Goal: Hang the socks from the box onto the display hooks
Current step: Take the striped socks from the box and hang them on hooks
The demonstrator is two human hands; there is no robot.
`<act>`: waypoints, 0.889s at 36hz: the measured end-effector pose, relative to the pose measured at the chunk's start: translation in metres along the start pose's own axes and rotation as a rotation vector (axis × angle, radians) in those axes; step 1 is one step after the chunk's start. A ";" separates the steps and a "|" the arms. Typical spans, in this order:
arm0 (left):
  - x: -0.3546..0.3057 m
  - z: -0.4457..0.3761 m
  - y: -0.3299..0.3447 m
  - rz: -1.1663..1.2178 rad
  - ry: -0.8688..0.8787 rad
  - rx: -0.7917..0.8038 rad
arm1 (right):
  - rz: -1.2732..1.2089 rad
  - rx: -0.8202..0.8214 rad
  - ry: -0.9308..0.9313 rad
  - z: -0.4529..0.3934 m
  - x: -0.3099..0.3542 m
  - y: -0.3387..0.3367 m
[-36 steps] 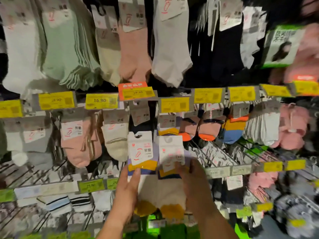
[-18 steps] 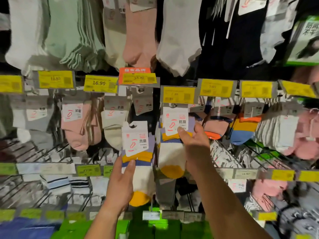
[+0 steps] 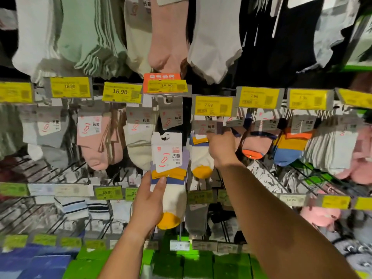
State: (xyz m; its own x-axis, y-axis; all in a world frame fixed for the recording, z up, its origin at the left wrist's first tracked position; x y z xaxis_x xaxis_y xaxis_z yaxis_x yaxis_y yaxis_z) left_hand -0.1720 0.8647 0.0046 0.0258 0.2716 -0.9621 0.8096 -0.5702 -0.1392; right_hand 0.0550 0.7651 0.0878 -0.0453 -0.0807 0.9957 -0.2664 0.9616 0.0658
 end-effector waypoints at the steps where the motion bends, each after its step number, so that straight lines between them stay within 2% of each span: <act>1: -0.002 0.000 0.000 -0.008 0.014 0.000 | 0.040 -0.007 0.012 -0.008 -0.001 0.002; 4: -0.005 0.000 0.002 0.001 0.033 0.010 | 0.251 0.101 0.023 -0.031 -0.010 0.017; 6: -0.006 0.000 0.002 0.019 0.043 0.007 | 0.097 0.045 0.037 -0.030 -0.013 0.015; 7: -0.008 0.000 0.001 0.021 0.050 0.007 | 0.124 0.028 0.017 -0.026 -0.013 0.011; 10: -0.008 -0.001 0.001 0.037 0.057 0.011 | 0.167 -0.101 -0.218 0.020 0.000 -0.007; 11: -0.008 -0.002 0.001 0.044 0.063 0.009 | 0.114 -0.114 -0.290 0.041 -0.001 -0.011; 13: -0.009 -0.003 0.003 0.058 0.077 0.001 | 0.084 0.004 -0.320 0.080 -0.016 -0.003; 15: -0.010 -0.005 0.007 0.063 0.088 -0.009 | 0.076 0.146 -0.241 0.111 -0.039 0.011; 17: -0.013 -0.005 0.015 0.064 0.085 0.005 | -0.005 0.201 -0.143 0.124 -0.055 0.019; 22: -0.005 -0.015 0.024 0.146 0.015 0.032 | -0.003 0.181 -0.110 0.111 -0.054 0.015; 25: 0.003 -0.020 0.025 0.208 -0.060 -0.002 | -0.123 0.170 -0.031 0.105 -0.064 0.005; 29: 0.002 -0.017 0.029 0.195 -0.030 0.002 | -0.316 0.206 0.093 0.108 -0.072 0.001; 32: 0.003 -0.017 0.030 0.137 0.010 -0.012 | -0.325 0.209 0.142 0.108 -0.073 0.002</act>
State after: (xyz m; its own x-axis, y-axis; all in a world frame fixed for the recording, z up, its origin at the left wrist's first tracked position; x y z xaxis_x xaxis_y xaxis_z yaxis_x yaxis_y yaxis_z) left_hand -0.1376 0.8615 0.0019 0.1420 0.1992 -0.9696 0.8052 -0.5930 -0.0039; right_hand -0.0465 0.7446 0.0077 0.2024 -0.3206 0.9253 -0.4352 0.8170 0.3783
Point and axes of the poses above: each hand's wrist, its own z-axis away from the middle knuckle, its own y-axis out of the palm, x = y × z, the point moved 7 cm from there along -z, towards the middle knuckle, and after that the axes turned 6 degrees about -z, right-handed, at the moved point
